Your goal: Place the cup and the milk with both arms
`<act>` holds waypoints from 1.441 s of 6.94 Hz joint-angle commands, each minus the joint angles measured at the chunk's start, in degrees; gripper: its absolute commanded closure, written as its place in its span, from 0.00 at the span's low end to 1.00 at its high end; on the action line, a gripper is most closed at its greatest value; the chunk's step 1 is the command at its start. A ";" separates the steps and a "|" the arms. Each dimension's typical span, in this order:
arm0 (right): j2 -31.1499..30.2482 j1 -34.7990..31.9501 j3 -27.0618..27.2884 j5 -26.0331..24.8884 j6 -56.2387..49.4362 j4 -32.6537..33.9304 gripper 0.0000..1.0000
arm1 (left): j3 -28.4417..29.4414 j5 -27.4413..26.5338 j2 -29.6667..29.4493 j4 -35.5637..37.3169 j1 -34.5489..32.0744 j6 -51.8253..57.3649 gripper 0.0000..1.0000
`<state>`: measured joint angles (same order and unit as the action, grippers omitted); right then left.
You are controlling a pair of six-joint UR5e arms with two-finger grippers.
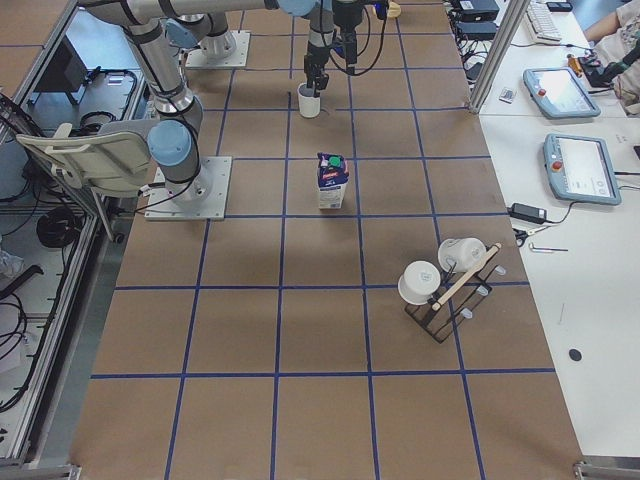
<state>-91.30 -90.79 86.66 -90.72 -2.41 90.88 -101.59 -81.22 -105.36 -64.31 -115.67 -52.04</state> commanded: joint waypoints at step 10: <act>5.16 20.91 20.87 0.18 -21.71 19.36 0.00 | 16.69 -5.79 16.42 -30.09 27.87 53.62 0.00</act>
<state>-87.07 -71.83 101.73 -91.56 -18.90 103.28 -84.63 -86.76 -89.47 -93.93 -88.22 0.71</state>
